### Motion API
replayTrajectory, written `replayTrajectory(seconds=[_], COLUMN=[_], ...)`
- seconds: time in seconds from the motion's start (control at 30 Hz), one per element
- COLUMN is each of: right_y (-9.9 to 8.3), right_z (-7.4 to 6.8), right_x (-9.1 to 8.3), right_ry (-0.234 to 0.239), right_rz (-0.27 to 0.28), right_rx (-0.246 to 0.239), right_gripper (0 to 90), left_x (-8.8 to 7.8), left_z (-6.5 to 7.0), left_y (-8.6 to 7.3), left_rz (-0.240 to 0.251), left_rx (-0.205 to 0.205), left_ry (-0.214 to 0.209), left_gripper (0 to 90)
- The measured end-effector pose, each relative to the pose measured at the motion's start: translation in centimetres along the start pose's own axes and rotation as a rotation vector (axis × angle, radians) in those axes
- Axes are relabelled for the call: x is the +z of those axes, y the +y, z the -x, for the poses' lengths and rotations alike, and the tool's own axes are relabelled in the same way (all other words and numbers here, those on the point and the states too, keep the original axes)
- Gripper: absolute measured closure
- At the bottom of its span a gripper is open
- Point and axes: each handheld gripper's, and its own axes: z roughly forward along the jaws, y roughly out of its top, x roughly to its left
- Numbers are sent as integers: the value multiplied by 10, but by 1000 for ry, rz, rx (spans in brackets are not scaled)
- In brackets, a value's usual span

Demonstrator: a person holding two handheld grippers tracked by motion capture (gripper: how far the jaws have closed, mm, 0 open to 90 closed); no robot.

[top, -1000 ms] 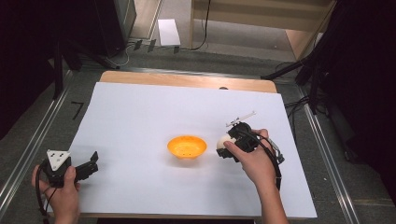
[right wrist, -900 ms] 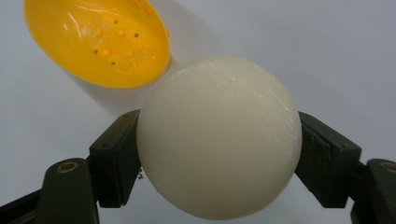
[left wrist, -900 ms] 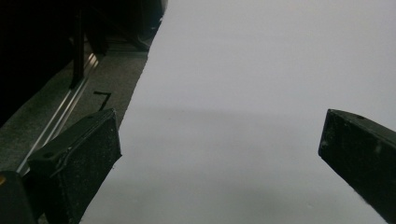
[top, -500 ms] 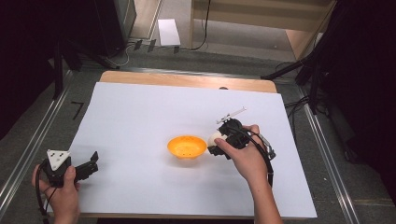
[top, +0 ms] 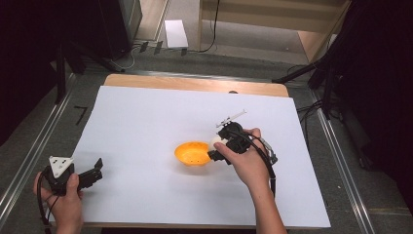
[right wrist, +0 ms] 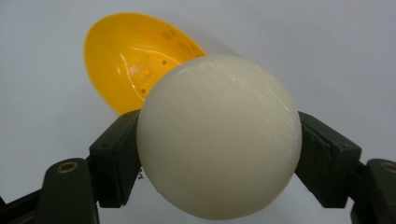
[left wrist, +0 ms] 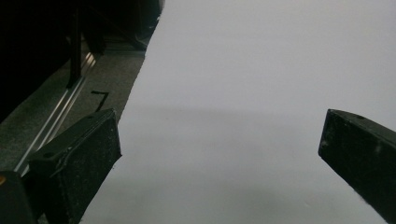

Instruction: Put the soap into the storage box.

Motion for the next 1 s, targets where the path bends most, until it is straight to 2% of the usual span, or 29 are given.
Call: replayTrajectory(seconds=[0.1,0.23,0.57,0.8,1.0], right_y=[3,7,15,19,21], right_z=[-5,-13,-24,-29,-33], right_x=[3,8,20,29,37], right_ry=[3,-33,-5,2,1], right_rz=[2,2,7,7,-12], right_rx=[-12,-25,-13,13,23], right_gripper=[242,241,241,241,241], left_x=[0,0,0,0,0], left_z=[0,0,-1,-1,-1], left_y=[0,0,0,0,0], left_rz=[-1,-1,-4,-5,-5], left_rx=[-1,-1,-4,-7,-9], left_ry=[-2,0,-4,-5,-5], left_gripper=[0,0,0,0,0])
